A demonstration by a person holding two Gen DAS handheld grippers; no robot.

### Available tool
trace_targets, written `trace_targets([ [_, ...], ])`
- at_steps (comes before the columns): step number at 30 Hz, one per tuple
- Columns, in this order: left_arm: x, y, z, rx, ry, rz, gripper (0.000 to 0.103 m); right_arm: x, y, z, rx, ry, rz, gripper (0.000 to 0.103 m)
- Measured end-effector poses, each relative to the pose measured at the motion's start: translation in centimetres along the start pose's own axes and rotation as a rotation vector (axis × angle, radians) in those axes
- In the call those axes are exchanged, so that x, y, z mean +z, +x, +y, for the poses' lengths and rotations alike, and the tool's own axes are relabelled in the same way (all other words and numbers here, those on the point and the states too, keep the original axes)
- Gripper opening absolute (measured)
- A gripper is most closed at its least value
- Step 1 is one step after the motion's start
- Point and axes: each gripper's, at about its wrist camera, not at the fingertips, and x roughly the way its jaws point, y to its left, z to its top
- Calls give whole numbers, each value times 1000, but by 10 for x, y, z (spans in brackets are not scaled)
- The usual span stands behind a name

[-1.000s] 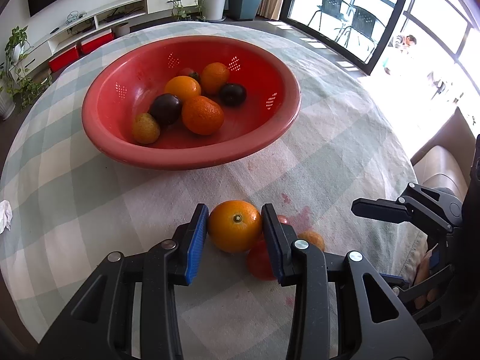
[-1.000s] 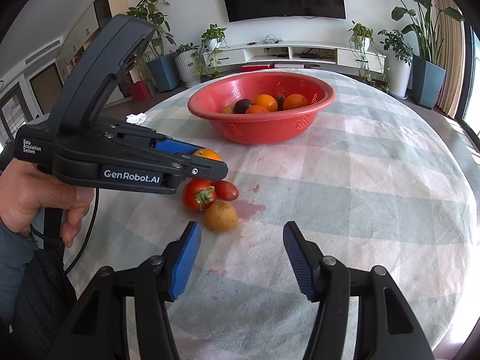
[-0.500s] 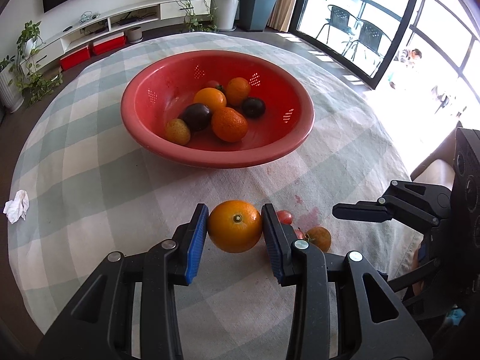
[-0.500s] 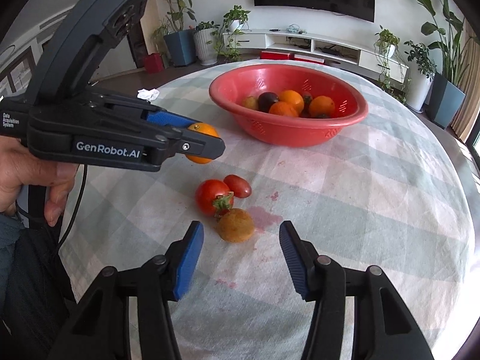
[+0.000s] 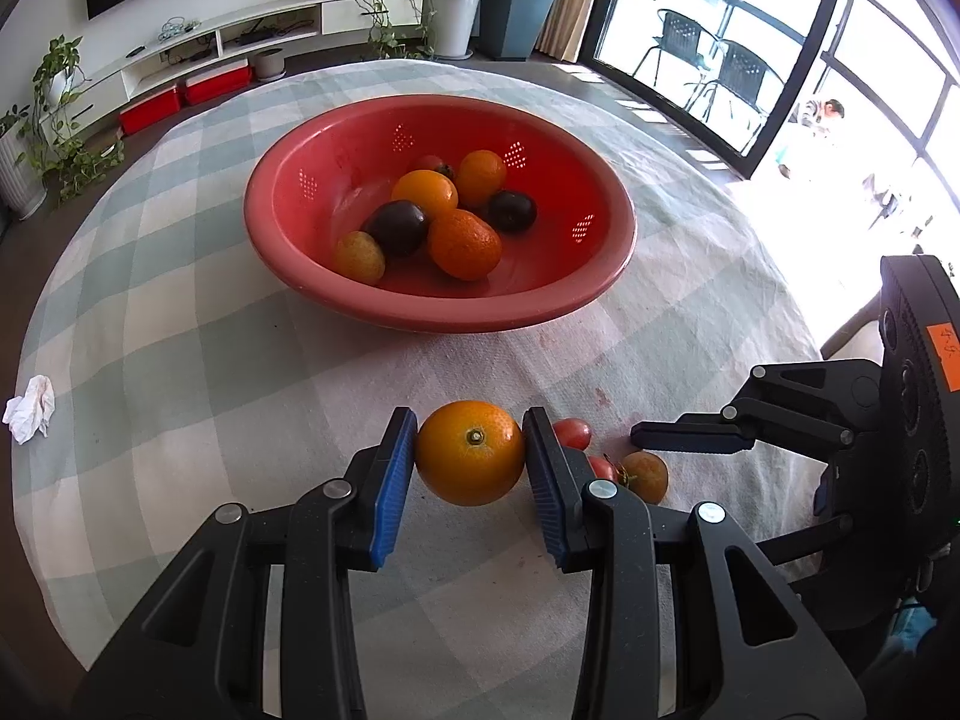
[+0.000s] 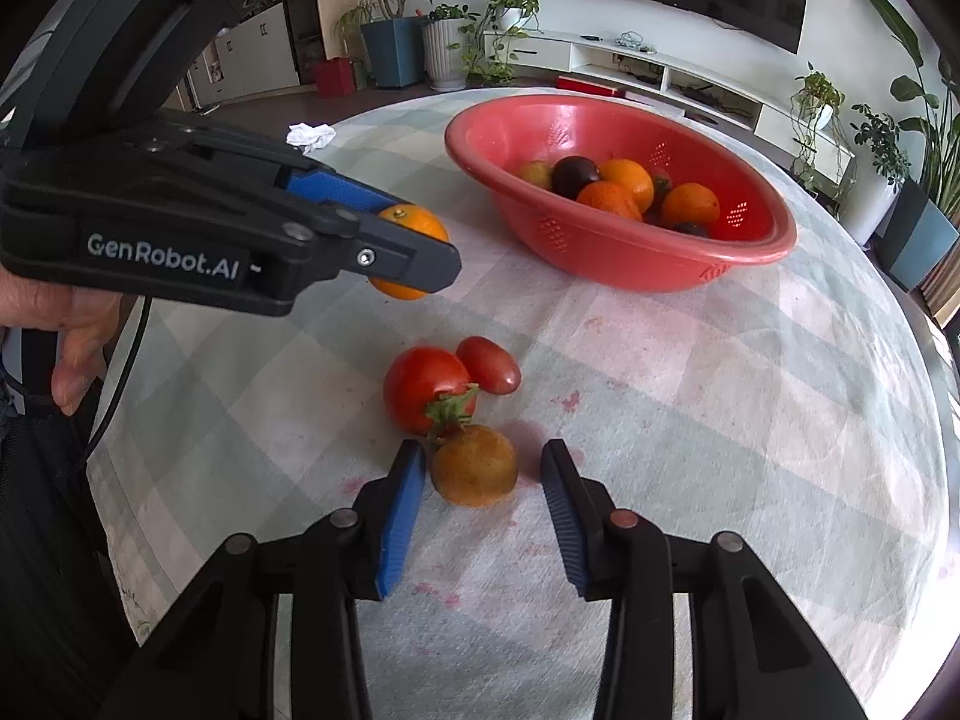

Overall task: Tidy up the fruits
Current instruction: 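Grasp an orange with the left tool while the right tool grasps a brown kiwi-like fruit, then carry the held orange and kiwi over the red colander with both tools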

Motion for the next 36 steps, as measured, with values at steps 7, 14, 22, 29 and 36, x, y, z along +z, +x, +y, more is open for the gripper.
trace_targets([
  [7,1,2,-1,-3,3,3,34,-4,-4,3,16,0,3,31],
  [14,2,0,-4,-10,5,-9,34,-16,-15,0,26,49,-2,30],
  [22,12,-21,-6,-21,1,-83,34,-16,-42,-33,-5,152,-67,30],
  [29,56,-51,6,18,0,-163,34,25,-86,-82,-44,234,-188,30],
  [36,100,-18,19,59,44,-108,34,89,-91,-92,-60,190,-239,30],
])
